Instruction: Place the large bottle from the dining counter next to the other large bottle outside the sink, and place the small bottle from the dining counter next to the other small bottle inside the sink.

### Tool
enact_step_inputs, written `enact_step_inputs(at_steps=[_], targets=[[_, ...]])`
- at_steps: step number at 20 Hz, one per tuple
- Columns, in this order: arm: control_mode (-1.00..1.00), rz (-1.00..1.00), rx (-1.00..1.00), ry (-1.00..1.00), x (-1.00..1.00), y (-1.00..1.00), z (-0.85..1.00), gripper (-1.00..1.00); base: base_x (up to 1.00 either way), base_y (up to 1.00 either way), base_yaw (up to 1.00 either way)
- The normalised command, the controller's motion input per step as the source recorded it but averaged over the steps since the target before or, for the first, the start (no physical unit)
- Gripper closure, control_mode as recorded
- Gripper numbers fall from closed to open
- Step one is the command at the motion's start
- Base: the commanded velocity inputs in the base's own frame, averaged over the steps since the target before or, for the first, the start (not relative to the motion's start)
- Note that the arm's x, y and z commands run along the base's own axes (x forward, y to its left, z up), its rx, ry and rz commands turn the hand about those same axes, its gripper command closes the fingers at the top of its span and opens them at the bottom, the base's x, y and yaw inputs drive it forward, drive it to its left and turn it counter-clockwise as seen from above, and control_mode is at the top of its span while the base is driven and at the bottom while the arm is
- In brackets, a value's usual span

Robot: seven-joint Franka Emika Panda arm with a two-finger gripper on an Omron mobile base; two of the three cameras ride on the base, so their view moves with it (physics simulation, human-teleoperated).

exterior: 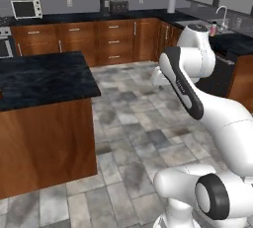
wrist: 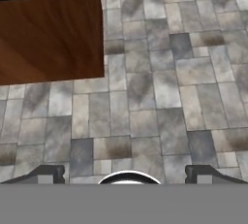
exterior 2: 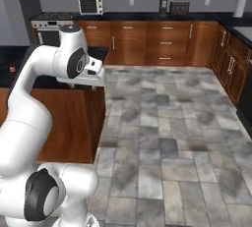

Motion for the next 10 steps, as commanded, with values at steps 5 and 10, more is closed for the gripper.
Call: enact_step_inputs(at_steps=[5,10], targets=[[1.00,0.00,0.00,0.00,0.00,0.00,0.00,-1.00,0.13,0.99,0.00],[1.00,0.00,0.00,0.00,0.00,0.00,0.00,-1.00,0.18,0.95,0.00]])
